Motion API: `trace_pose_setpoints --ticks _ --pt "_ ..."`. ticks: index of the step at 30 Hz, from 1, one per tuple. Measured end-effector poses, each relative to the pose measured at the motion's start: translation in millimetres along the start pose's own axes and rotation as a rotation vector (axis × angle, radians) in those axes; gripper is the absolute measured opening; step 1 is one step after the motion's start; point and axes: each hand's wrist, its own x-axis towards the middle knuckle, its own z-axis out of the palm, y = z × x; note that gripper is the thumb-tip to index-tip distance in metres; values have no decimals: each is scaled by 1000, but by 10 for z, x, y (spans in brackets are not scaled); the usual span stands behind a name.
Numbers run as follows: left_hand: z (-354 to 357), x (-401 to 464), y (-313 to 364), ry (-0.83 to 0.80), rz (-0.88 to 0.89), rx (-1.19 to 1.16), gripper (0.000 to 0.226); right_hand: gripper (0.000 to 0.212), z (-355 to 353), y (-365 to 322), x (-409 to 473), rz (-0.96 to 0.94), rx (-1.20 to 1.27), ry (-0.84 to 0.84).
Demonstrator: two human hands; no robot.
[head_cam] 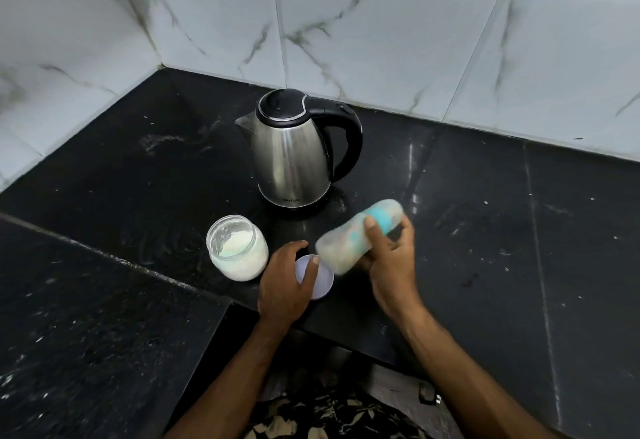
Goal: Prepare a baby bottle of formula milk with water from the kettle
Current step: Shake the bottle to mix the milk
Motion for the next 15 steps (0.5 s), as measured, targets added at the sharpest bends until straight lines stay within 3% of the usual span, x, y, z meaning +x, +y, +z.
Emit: trace_pose_setpoints --ticks 3,7,9,13,15 --pt "-8 -2 -4 -36 -1 -34 59 71 -77 24 -58 5 -214 -171" --pt "15 -19 15 27 -15 12 51 58 -154 -183 197 -54 45 151" --pt "20 -18 34 27 -16 11 50 54 -144 -182 222 -66 115 210" --pt "4 -4 -41 -37 -5 -8 56 65 -91 1 -35 -24 -221 -147" --pt "0 -6 -38 -43 -3 -6 54 69 -106 -8 -7 -52 -277 -199"
